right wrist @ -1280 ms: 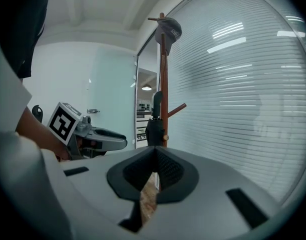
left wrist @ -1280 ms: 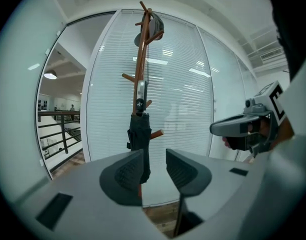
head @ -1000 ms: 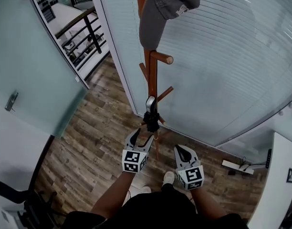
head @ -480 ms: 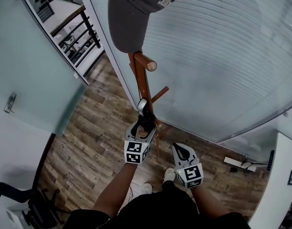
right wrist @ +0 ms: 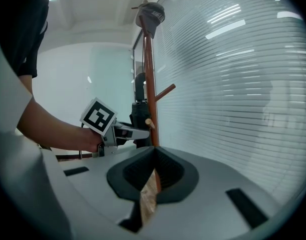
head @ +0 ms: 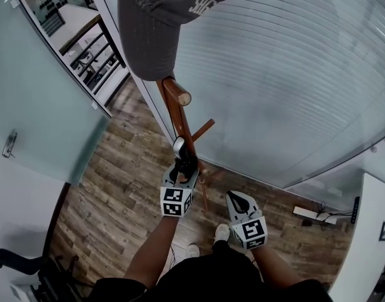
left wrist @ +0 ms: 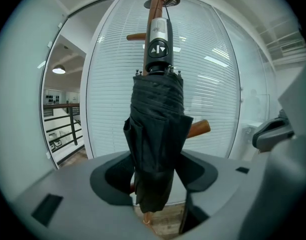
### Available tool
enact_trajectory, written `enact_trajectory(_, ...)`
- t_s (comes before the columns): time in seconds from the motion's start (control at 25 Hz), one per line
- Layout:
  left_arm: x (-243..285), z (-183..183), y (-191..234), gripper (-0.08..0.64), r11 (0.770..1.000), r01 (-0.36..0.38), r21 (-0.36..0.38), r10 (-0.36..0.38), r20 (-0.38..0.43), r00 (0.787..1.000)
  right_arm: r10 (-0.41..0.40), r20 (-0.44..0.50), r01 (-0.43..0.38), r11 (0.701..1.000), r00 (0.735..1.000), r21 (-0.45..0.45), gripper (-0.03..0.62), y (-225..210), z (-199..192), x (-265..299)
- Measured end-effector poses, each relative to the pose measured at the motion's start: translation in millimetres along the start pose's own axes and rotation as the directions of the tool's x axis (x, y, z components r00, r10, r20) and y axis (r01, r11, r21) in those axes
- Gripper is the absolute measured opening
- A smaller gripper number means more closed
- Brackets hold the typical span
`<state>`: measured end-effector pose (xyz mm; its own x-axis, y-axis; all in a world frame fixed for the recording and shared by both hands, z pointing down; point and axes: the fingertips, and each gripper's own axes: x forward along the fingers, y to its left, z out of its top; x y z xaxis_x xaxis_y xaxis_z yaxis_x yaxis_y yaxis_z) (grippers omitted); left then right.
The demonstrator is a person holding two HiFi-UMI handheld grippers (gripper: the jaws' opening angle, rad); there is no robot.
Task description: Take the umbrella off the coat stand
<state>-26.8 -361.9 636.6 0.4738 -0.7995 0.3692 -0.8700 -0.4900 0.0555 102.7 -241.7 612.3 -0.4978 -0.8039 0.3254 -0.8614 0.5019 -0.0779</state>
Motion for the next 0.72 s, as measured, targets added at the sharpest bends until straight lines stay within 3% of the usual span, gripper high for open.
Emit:
enact_trajectory(0.48, -20, 6, -20, 0.25, 0.999, 0.049, 0.004, -0.049, 0.011, 0.999, -0.015, -0.011, 0.015, 1.0, 1.0, 0.014, 0.006, 3, -7, 2)
enact_trajectory(0.72, -42, 23, -23, 0.249, 0.997, 0.054, 0.046, -0.056, 0.034, 0.998, -0.007, -0.003, 0.007, 1.0, 1.0, -0.001, 0.006, 10, -5, 0)
